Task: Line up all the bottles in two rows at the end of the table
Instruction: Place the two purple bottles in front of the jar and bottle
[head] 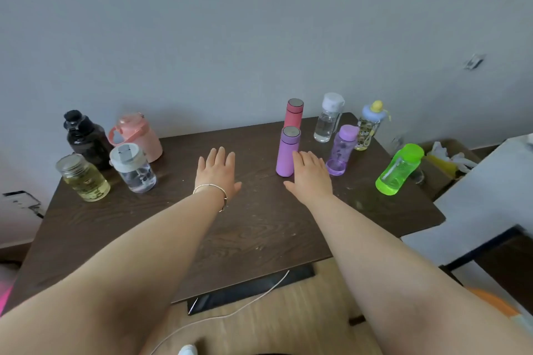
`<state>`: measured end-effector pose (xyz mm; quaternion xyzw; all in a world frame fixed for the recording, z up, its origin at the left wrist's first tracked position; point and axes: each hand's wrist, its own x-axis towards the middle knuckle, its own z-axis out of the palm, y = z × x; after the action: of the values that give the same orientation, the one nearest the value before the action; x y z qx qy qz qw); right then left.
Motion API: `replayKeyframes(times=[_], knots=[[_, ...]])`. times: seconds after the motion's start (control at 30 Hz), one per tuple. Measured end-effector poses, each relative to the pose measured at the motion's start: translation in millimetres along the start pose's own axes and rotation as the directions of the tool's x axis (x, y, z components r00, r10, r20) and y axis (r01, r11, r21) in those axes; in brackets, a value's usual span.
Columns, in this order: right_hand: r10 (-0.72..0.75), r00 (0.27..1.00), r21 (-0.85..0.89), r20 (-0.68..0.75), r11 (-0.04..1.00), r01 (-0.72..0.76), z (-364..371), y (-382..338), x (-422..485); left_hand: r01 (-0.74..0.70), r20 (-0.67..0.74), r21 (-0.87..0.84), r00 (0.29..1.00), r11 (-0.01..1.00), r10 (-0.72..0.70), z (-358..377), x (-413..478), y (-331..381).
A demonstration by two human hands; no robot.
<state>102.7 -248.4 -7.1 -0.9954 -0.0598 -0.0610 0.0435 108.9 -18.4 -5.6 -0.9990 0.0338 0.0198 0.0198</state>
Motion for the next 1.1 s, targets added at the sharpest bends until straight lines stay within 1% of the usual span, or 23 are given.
replayKeyframes(times=[0.2,0.3,0.43,0.57,0.67,0.73,0.83,0.97,1.1], knots=[[0.089,0.996,0.027,-0.021,0.996,-0.089,-16.1,46.4,-1.5,-0.076,-0.017,-0.014,0.997,0.997,0.075,-24.6,24.2,51.4],[0.127,0.991,0.019,-0.039,0.992,-0.126,-19.3,64.8,5.3,-0.104,-0.019,-0.061,0.994,0.993,0.103,-32.7,43.0,72.9],[0.203,0.978,0.064,-0.057,0.978,-0.199,-17.9,84.9,21.6,-0.150,-0.020,-0.139,0.989,0.979,0.149,-31.2,71.6,94.9],[0.287,0.958,0.101,-0.031,0.954,-0.282,-14.5,102.3,40.0,-0.196,-0.013,-0.174,0.980,0.965,0.197,-25.2,101.4,108.8],[0.344,0.939,0.125,0.000,0.932,-0.341,-12.5,114.7,49.3,-0.214,0.007,-0.256,0.975,0.943,0.223,-19.7,120.1,116.9],[0.389,0.921,0.152,0.029,0.909,-0.389,-11.0,122.0,54.4,-0.204,0.023,-0.325,0.974,0.923,0.224,-12.4,129.1,121.1],[0.462,0.885,0.213,0.048,0.861,-0.461,-7.1,132.3,64.8,-0.151,0.050,-0.440,0.980,0.885,0.192,-0.9,140.7,124.8],[0.538,0.842,0.318,0.050,0.790,-0.523,3.0,143.7,77.5,-0.082,0.026,-0.616,0.992,0.784,0.125,10.2,152.7,128.5],[0.603,0.791,0.453,0.107,0.678,-0.579,17.6,151.7,91.8,0.006,0.028,-0.730,0.999,0.683,0.022,18.9,157.2,134.2]])
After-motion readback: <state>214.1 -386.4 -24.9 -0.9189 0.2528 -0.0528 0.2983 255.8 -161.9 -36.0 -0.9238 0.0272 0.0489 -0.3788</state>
